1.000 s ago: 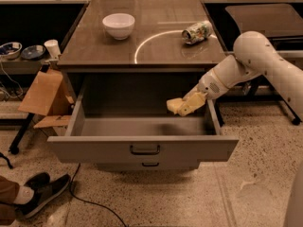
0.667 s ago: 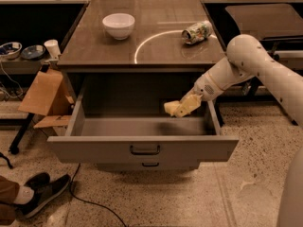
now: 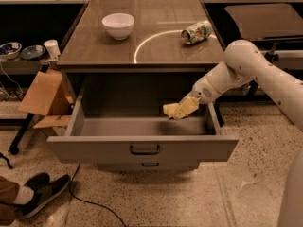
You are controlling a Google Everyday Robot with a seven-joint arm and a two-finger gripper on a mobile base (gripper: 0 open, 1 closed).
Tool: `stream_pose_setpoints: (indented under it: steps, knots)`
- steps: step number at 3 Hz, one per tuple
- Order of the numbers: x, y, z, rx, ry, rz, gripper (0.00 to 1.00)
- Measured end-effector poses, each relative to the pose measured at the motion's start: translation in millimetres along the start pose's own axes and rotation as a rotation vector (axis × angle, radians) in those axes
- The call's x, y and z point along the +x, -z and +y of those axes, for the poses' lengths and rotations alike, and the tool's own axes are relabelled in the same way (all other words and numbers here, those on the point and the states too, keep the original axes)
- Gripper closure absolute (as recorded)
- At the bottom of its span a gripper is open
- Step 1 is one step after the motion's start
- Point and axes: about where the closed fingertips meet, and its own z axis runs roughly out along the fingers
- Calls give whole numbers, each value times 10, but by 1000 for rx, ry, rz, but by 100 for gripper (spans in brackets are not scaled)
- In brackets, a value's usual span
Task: Place sponge into top drawer
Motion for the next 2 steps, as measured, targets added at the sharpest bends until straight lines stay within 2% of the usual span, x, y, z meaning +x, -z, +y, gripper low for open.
stream_pose_setpoints:
  steps: [1, 2]
  knots:
    - [-31, 19, 32, 7, 8, -26, 0]
    - [-31, 18, 32, 7, 8, -26, 0]
